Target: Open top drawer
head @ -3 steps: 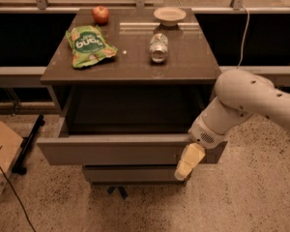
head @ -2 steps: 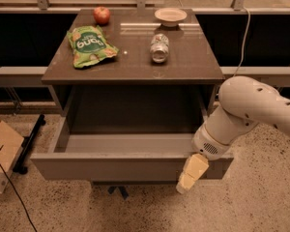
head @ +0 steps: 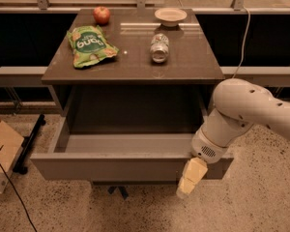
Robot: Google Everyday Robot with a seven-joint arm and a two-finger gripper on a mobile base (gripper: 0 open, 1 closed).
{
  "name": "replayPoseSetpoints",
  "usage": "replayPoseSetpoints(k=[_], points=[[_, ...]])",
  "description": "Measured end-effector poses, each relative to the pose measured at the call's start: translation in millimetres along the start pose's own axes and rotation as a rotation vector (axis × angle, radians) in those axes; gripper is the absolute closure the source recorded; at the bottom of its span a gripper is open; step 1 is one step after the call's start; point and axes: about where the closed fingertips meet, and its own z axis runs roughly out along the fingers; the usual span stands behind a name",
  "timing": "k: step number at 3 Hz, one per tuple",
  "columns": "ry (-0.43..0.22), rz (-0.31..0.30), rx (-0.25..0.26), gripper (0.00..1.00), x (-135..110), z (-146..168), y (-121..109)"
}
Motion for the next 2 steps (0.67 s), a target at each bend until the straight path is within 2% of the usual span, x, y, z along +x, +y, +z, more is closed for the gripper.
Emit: replayPoseSetpoints(k=[1, 2], points=[[0.028, 0.044, -0.04, 0.0, 21.9, 3.6, 12.3], [0.028, 0.044, -0.04, 0.0, 21.9, 3.6, 12.4]])
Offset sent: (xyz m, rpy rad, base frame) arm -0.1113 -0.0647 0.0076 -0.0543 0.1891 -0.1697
